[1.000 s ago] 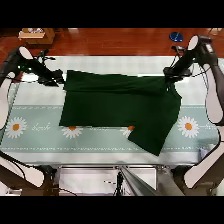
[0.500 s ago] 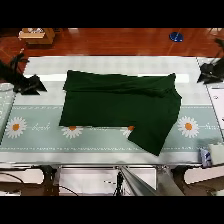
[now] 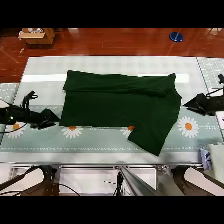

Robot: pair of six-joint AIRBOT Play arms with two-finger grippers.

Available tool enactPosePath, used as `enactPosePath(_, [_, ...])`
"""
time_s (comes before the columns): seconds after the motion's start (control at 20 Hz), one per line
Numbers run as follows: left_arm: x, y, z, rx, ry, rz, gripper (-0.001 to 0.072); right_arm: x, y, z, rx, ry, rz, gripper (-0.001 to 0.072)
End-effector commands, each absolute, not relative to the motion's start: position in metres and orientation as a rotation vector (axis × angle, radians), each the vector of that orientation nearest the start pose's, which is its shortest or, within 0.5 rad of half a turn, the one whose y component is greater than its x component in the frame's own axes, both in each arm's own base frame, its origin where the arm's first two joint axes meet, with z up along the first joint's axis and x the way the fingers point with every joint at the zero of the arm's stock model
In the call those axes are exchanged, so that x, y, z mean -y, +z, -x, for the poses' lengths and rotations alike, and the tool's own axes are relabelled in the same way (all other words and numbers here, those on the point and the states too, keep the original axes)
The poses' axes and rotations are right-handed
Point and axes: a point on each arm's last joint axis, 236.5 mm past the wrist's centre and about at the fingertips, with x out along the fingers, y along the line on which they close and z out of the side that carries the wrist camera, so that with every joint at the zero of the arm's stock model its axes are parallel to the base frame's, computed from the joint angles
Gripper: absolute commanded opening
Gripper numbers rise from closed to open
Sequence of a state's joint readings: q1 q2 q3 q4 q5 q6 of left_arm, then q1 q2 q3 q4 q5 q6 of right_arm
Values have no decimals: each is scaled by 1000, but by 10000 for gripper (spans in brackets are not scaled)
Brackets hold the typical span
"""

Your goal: Fold the shirts.

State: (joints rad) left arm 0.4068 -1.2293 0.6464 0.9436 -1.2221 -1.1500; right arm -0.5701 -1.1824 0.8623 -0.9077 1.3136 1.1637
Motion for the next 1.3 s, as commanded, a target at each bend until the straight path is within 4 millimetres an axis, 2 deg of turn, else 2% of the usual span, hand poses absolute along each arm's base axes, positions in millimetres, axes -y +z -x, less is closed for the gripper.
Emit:
enactPosePath(0.0, [30,-95,-258,-1433,-234,693,505,13,-10,-303,-1197,244,-771,370])
enactPosePath(0.2, [31,-100,-269,-1405,-213,738,504,8,-6,-305,-1188,264,-794,369])
enactPosePath(0.4, [53,-113,-275,-1434,-251,856,499,2,-4,-300,-1206,290,-806,370])
enactPosePath(0.45, [57,-116,-273,-1450,-262,857,466,0,-3,-299,-1210,300,-812,370])
enactPosePath(0.55, [62,-122,-269,-1477,-269,863,116,-2,-2,-297,-1218,311,-817,369])
enactPosePath(0.6, [61,-122,-269,-1477,-267,864,21,-3,-2,-295,-1224,315,-817,370])
enactPosePath(0.7, [57,-121,-270,-1470,-261,876,21,2,-11,-284,-1278,290,-777,370])
enactPosePath(0.75, [57,-120,-269,-1473,-263,886,21,14,-22,-274,-1330,231,-750,372])
enactPosePath(0.8, [55,-118,-268,-1475,-264,898,21,27,-31,-263,-1375,163,-742,423])
enactPosePath(0.9, [52,-116,-266,-1474,-273,913,21,39,-44,-241,-1423,94,-806,449])
enactPosePath(1.05, [49,-114,-264,-1467,-289,916,21,33,-59,-228,-1419,76,-917,450])
enactPosePath(1.25, [49,-113,-265,-1463,-288,924,21,15,-71,-227,-1432,118,-884,445])
